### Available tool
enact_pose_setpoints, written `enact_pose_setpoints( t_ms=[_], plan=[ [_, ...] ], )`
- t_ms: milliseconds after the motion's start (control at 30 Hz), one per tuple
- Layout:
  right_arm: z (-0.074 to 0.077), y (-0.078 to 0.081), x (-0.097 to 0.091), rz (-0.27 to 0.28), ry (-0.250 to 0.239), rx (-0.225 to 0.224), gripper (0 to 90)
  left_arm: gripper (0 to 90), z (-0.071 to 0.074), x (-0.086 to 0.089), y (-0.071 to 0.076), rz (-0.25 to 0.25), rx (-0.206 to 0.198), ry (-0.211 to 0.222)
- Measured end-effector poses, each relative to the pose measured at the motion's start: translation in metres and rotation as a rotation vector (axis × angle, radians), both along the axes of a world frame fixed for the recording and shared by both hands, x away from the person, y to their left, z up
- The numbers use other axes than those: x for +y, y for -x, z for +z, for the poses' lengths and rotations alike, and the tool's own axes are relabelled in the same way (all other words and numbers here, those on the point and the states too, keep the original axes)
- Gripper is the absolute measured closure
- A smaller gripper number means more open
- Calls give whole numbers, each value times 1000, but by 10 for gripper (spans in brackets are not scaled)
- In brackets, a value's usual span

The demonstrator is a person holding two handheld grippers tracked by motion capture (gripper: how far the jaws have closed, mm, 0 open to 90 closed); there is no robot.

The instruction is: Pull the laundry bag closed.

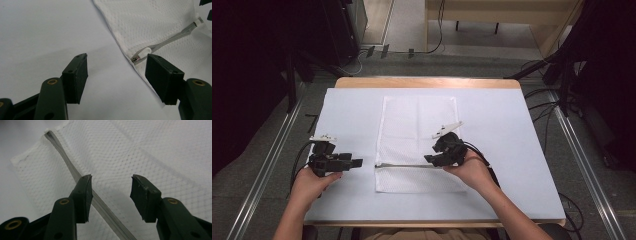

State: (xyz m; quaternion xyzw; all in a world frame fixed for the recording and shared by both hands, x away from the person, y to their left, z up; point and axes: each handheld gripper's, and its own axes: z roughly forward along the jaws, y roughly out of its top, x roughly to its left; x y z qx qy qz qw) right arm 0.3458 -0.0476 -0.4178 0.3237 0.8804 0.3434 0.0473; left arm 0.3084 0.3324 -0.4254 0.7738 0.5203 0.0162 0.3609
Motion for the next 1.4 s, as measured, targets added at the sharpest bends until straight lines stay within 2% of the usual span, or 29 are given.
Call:
enact_pose_setpoints(
  t_ms=[167,267,400,633,767,833,900,1000,1267,1400],
  plan=[
    [1,0,12,15,-20,20,570,351,1,0,1,6,-22,-2],
    [1,1,19,27,-18,23,578,356,1,1,2,7,-18,2],
    [-1,2,27,39,-33,29,581,380,1,1,2,8,-35,5],
    [-4,4,46,78,-25,40,597,389,0,2,2,7,-50,-9],
    [-6,4,54,96,-19,34,597,402,0,3,2,13,-54,5],
    [-7,5,58,95,-19,37,597,395,-1,3,1,8,-45,0],
    [-8,5,61,101,-19,37,600,340,-4,3,-1,3,-12,-14],
    [-12,7,67,108,-15,47,608,339,-8,2,-3,6,18,-19],
    [-19,6,89,134,-37,68,646,363,-6,3,-5,-4,-7,-5],
    [-20,6,97,140,-41,90,684,385,-5,2,-5,-7,2,-2]
  ],
)
